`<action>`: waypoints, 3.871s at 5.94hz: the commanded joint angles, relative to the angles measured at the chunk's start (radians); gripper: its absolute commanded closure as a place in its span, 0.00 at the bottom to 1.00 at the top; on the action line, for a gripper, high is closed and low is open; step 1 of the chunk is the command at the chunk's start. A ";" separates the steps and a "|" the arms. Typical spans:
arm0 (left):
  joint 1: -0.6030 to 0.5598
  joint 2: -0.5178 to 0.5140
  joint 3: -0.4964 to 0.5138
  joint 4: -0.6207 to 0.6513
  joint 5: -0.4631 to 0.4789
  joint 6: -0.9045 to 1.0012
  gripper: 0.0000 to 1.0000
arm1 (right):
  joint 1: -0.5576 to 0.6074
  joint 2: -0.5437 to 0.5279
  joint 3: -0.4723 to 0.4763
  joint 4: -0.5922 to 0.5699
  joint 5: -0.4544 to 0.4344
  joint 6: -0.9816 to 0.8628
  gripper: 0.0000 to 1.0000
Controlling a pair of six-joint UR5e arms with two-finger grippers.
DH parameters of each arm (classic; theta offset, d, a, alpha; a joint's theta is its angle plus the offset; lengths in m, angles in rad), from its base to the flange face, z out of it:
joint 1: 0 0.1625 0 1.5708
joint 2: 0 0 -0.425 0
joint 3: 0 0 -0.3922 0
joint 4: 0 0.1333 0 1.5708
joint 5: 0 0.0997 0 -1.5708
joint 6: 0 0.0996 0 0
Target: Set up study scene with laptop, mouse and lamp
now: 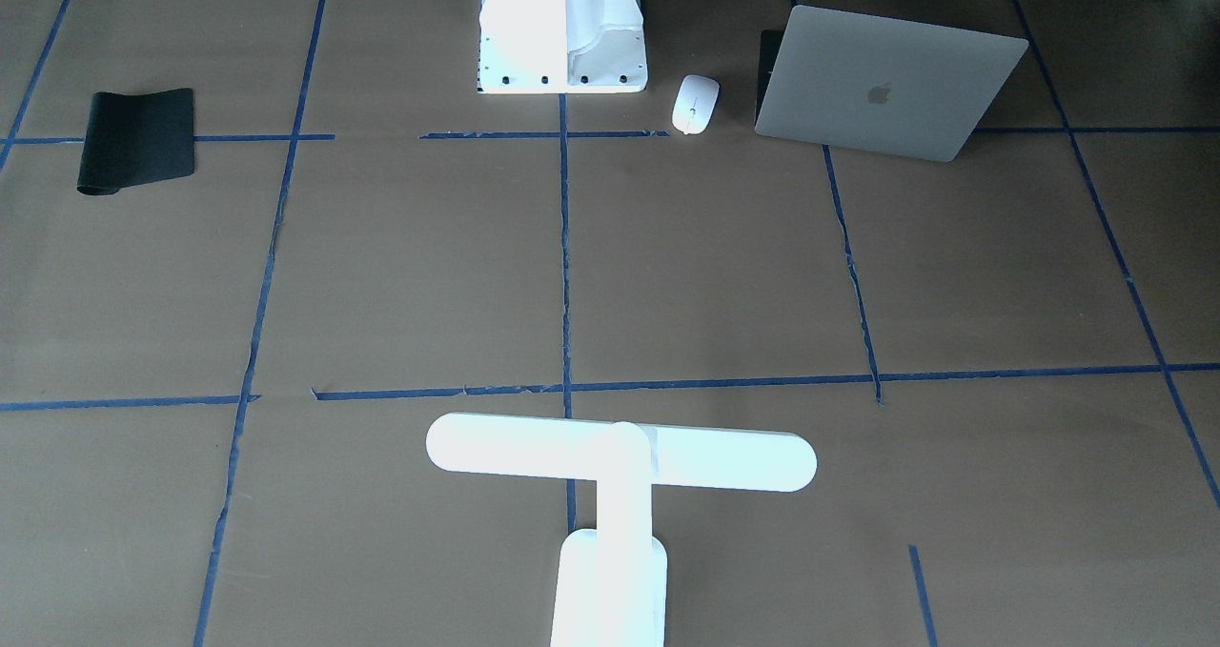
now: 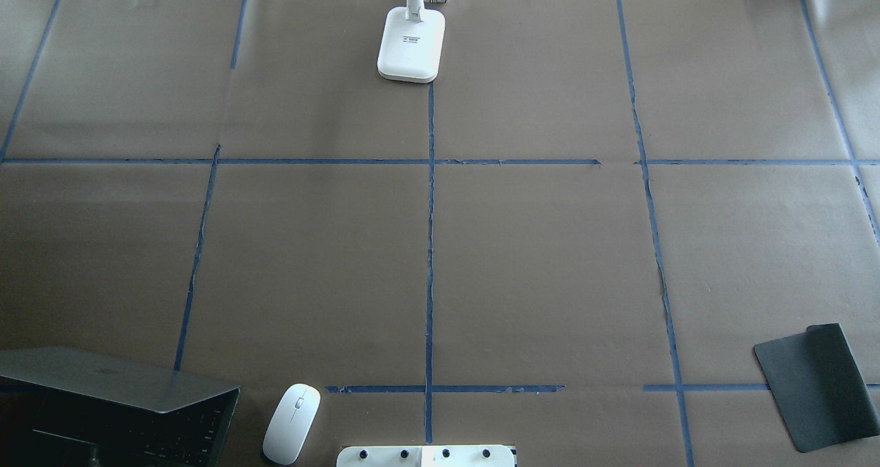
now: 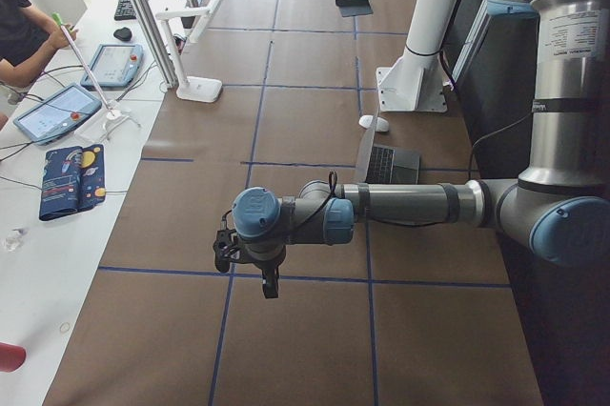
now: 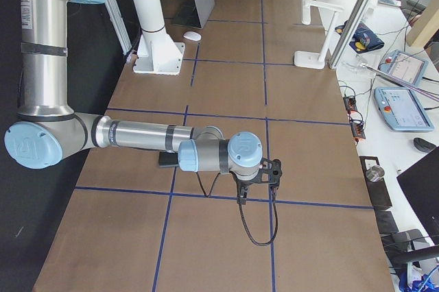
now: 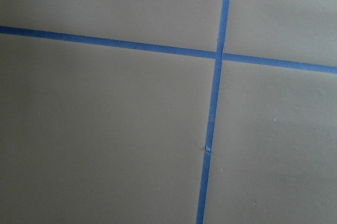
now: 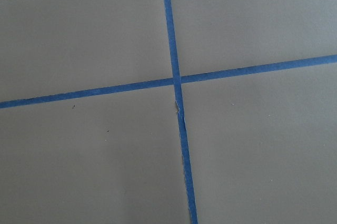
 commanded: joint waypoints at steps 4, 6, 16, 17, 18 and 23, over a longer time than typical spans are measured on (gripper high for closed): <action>-0.002 0.003 -0.087 0.015 -0.017 -0.084 0.00 | 0.000 0.004 0.001 0.000 0.003 0.007 0.00; 0.014 0.137 -0.373 0.041 -0.012 -0.355 0.00 | 0.000 0.006 0.002 0.000 0.002 0.007 0.00; 1.025 0.179 -0.963 0.210 0.519 -2.313 0.00 | -0.020 0.024 0.033 0.006 0.011 0.027 0.00; 1.123 0.172 -0.962 0.215 0.588 -2.421 0.00 | -0.020 0.026 0.033 0.008 0.011 0.030 0.00; 1.168 0.172 -0.962 0.216 0.600 -2.465 0.00 | -0.025 0.027 0.033 0.008 0.006 0.031 0.00; 1.288 0.184 -0.959 0.227 0.661 -2.583 0.00 | -0.027 0.047 0.039 0.008 0.006 0.065 0.00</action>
